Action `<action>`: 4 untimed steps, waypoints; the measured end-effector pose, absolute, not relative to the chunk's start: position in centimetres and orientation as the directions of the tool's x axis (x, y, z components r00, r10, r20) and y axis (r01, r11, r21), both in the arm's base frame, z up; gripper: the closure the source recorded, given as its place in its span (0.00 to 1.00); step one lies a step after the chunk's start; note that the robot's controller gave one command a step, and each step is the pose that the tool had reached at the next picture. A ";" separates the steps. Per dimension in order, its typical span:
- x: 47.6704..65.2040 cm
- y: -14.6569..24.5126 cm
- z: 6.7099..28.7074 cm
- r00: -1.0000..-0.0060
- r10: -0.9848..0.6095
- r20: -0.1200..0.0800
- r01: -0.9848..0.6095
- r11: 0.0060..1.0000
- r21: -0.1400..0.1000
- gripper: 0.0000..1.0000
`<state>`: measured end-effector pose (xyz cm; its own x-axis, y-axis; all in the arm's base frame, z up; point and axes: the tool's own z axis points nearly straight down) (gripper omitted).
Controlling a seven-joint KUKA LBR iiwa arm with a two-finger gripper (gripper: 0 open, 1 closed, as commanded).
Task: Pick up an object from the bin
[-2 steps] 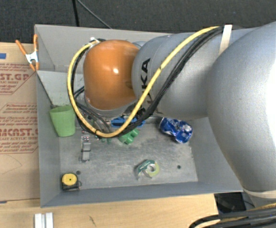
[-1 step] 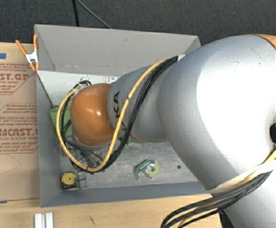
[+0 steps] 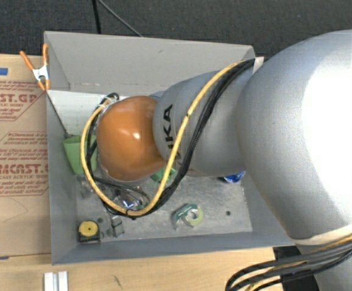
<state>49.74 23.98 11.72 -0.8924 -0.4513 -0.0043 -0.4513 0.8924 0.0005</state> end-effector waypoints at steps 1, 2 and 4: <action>49.7 24.7 6.8 -0.698 -0.716 0.004 -0.716 0.698 0.000 0.00; 49.8 24.8 7.0 -0.699 -0.715 -0.001 -0.715 0.699 0.001 1.00; 49.3 24.6 6.9 -0.576 -0.818 0.002 -0.818 0.576 -0.002 0.00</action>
Offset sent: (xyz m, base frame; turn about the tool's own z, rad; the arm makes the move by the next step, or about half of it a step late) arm 0.0003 0.0076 -0.0472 -0.3295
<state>49.29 24.55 6.94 -0.5759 -0.8175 0.0020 -0.8175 0.5759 -0.0020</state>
